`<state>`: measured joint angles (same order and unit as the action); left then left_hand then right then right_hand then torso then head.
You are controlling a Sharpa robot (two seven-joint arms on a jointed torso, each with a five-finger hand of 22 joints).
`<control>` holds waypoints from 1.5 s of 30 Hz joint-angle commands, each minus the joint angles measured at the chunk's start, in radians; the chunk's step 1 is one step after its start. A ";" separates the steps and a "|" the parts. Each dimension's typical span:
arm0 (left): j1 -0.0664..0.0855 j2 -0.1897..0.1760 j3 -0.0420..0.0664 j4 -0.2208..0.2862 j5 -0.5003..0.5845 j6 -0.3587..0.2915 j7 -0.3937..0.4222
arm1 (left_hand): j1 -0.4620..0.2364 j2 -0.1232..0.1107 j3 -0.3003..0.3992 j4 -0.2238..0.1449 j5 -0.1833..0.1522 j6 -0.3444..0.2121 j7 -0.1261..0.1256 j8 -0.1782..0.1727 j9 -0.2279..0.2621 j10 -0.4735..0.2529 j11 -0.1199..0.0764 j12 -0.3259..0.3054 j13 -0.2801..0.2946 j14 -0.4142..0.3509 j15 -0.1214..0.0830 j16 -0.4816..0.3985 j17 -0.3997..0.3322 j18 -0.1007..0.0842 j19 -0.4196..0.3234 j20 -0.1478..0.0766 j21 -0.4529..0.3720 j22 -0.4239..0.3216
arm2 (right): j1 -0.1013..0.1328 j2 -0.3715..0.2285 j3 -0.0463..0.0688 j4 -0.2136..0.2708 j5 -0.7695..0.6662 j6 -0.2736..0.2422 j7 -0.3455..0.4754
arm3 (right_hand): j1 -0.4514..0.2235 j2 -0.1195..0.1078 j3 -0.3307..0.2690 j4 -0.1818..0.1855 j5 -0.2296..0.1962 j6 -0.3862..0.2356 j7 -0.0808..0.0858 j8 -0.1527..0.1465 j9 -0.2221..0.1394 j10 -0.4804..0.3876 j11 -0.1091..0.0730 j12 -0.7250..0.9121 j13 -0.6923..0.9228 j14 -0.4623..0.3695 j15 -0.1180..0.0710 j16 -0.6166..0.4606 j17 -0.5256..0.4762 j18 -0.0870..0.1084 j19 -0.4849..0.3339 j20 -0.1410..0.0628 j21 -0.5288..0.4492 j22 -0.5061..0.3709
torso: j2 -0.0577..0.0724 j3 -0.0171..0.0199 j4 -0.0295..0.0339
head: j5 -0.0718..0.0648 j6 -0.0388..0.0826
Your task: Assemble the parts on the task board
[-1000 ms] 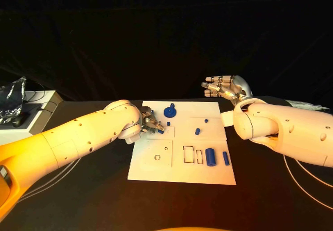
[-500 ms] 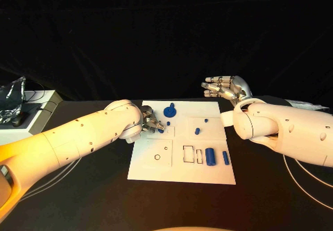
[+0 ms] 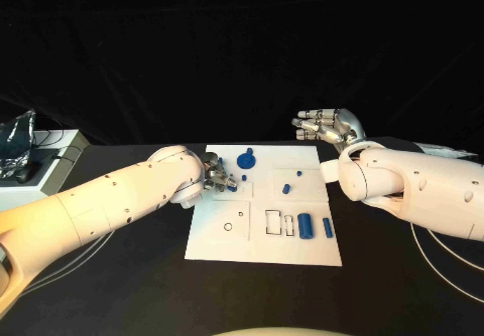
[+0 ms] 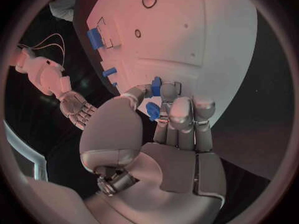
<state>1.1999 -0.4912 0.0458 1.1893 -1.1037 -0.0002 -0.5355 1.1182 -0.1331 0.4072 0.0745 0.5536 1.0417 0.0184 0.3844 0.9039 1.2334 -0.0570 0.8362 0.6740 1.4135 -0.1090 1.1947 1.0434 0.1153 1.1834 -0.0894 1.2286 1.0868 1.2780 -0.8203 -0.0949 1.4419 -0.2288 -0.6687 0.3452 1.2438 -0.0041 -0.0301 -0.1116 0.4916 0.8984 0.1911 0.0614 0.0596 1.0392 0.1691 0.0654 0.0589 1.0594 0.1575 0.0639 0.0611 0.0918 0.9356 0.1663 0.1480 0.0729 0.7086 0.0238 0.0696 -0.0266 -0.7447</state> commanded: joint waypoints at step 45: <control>-0.025 -0.011 -0.003 0.042 -0.064 -0.048 0.004 | 0.011 -0.005 0.176 -0.174 0.003 0.010 -0.001 -0.002 0.000 0.012 -0.008 -0.007 -0.001 0.006 0.000 0.003 -0.002 -0.016 0.015 0.002 0.004 0.016 | -0.007 -0.002 0.000 -0.001 -0.001 0.022 0.002 | 0.004 0.004 -0.007 0.004 0.007 0.007 0.009 -0.004 -0.001 0.000 -0.001 -0.007 -0.001 -0.005 -0.001 -0.003 -0.001 -0.007 -0.013 0.000 0.008 -0.002 | -0.001 0.0003 0.0000 | -0.001 -0.012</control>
<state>1.1816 -0.5008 0.0466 1.2253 -1.1457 -0.0412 -0.5284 1.1174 -0.1405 0.4071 0.0743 0.5521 1.0452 0.0147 0.3766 0.9024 1.2430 -0.0587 0.8362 0.6729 1.4134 -0.1089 1.1947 1.0423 0.1154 1.1905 -0.0894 1.2286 1.1019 1.2715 -0.8221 -0.0956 1.4402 -0.2279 -0.6635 0.3396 1.2438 -0.0041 -0.0328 -0.1089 0.4915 0.9022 0.1947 0.0615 0.0597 1.0392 0.1690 0.0655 0.0590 1.0596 0.1575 0.0639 0.0613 0.0918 0.9283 0.1663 0.1522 0.0730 0.7082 0.0244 0.0696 -0.0282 -0.7562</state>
